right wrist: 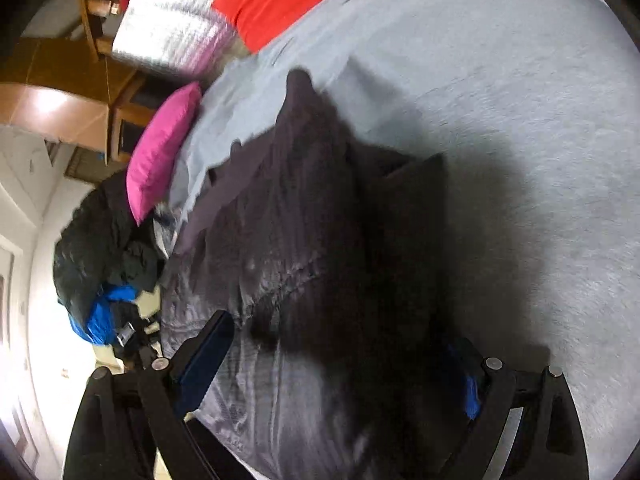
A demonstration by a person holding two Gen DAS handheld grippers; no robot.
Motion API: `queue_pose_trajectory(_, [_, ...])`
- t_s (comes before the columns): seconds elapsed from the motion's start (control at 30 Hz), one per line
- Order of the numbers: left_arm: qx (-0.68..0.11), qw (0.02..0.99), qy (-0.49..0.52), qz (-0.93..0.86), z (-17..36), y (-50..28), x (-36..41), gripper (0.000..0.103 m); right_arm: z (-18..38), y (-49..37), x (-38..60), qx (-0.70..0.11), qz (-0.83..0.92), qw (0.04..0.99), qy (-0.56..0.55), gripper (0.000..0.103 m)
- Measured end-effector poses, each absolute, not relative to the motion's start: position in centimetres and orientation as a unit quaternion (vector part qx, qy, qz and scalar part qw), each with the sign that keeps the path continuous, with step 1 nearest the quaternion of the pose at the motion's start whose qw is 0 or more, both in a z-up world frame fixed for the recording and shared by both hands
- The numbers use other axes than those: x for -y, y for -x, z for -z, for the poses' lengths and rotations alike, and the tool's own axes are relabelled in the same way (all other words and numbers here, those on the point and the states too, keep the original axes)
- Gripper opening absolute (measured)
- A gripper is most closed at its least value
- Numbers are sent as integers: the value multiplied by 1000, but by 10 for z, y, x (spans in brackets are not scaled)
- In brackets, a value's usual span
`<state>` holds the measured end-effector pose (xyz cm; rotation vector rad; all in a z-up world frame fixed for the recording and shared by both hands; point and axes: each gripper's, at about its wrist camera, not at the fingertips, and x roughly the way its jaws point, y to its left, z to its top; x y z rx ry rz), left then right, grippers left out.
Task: Fold large clothes
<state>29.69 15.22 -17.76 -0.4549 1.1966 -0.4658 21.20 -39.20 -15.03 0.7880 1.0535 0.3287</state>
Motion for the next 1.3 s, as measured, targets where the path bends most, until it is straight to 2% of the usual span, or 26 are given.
queue_pose_trajectory(0.03, [-553, 780, 204, 211, 177, -297, -150, 91, 149, -214, 389, -488, -154, 781, -358, 92])
queue_pose_trajectory(0.07, [-552, 787, 180, 207, 177, -296, -142, 71, 146, -218, 382, -492, -162, 784, -341, 82])
queue_pose_trajectory(0.1, [-555, 791, 152, 207, 176, -295, -133, 51, 144, -222, 375, -504, -155, 789, -317, 67])
queue_pose_trajectory(0.13, [-554, 792, 149, 209, 175, -295, -130, 41, 142, -224, 371, -511, -146, 792, -300, 50])
queue_pose_trajectory(0.17, [-551, 794, 148, 211, 171, -297, -124, 30, 138, -225, 369, -513, -148, 792, -297, 39])
queue_pose_trajectory(0.23, [-539, 808, 121, 204, 159, -292, -114, 23, 120, -225, 361, -511, -149, 804, -266, 26])
queue_pose_trajectory(0.43, [-455, 855, 107, 226, 85, -268, -88, 19, 24, -211, 338, -457, -147, 863, -157, 18])
queue_pose_trajectory(0.53, [-418, 871, 97, 237, 53, -251, -71, 19, -20, -201, 332, -425, -142, 886, -119, 18])
queue_pose_trajectory(0.63, [-414, 870, 100, 250, 54, -238, -61, 19, -37, -179, 347, -406, -130, 896, -123, 18])
queue_pose_trajectory(0.77, [-448, 851, 112, 251, 99, -232, -43, 21, 4, -155, 381, -424, -107, 884, -162, 18])
queue_pose_trajectory(0.83, [-476, 843, 99, 231, 129, -230, -33, 28, 34, -148, 395, -442, -103, 870, -191, 21])
queue_pose_trajectory(0.9, [-511, 835, 91, 184, 164, -232, -34, 60, 84, -141, 406, -479, -81, 845, -225, 30])
queue_pose_trajectory(0.93, [-511, 835, 111, 172, 169, -231, -41, 64, 98, -139, 410, -488, -70, 838, -234, 49])
queue_pose_trajectory(0.97, [-512, 833, 128, 165, 170, -231, -47, 70, 115, -133, 417, -487, -51, 834, -252, 60])
queue_pose_trajectory(1.0, [-514, 832, 141, 154, 166, -230, -52, 71, 120, -127, 421, -480, -40, 837, -261, 69])
queue_pose_trajectory(1.13, [-478, 865, 105, 110, 128, -217, -61, 71, 101, -106, 428, -445, -5, 856, -262, 69])
queue_pose_trajectory(1.2, [-433, 897, 64, 67, 99, -202, -61, 73, 69, -91, 427, -413, 43, 881, -227, 69])
queue_pose_trajectory(1.27, [-402, 913, 40, 58, 83, -187, -49, 76, 40, -83, 418, -377, 35, 899, -219, 73])
queue_pose_trajectory(1.3, [-390, 918, 31, 60, 77, -177, -48, 77, 29, -79, 407, -363, 21, 905, -220, 78])
